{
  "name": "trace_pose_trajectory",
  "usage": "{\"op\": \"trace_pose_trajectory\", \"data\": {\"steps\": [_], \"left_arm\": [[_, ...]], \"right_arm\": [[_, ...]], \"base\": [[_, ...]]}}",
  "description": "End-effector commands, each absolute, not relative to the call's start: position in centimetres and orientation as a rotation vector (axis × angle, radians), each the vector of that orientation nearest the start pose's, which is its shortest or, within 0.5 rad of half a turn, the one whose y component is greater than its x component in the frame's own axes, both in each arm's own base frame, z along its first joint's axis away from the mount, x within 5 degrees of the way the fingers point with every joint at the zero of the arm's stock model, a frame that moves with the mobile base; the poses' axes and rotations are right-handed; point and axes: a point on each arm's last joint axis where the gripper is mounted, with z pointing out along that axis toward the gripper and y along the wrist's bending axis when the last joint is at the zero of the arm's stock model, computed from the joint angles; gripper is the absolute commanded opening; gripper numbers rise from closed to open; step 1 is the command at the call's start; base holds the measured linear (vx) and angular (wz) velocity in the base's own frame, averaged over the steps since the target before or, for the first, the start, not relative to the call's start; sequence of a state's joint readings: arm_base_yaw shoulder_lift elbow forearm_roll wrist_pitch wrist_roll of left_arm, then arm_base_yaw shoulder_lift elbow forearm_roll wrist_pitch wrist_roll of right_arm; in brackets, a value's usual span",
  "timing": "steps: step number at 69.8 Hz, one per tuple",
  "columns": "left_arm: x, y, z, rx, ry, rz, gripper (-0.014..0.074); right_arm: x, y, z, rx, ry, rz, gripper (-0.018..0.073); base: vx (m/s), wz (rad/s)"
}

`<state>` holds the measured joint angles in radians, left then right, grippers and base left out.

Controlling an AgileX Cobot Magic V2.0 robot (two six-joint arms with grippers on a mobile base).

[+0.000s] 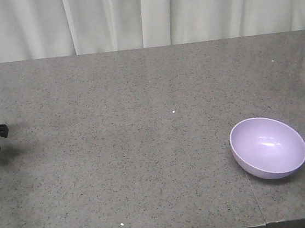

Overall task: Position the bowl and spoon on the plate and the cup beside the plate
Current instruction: 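Close the left gripper on the white spoon handle and lift it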

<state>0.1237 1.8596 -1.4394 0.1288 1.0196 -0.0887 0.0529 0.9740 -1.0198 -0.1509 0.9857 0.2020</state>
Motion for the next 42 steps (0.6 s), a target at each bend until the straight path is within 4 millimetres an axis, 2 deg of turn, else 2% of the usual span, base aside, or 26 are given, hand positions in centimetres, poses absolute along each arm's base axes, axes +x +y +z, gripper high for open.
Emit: {"op": "trace_pose_trajectory", "data": {"steps": [1,23,42], "left_arm": [[37.9,5.8,25.4,-0.239,2.832,0.183,0.0557],[38.3,6.5,23.3,-0.281,2.894,0.162,0.0557],[38.3,7.0,22.6,-0.297,2.920,0.146,0.0524]], "right_arm": [[18.1,-0.3,38.0,0.114,2.314,-0.081,0.0465],[18.1,-0.3,38.0,0.114,2.314,-0.081,0.0465],[18.1,-0.3,38.1,0.113,2.310,-0.080,0.0465]], "base": [[0.00,0.00],[0.00,0.00],[0.00,0.00]]}}
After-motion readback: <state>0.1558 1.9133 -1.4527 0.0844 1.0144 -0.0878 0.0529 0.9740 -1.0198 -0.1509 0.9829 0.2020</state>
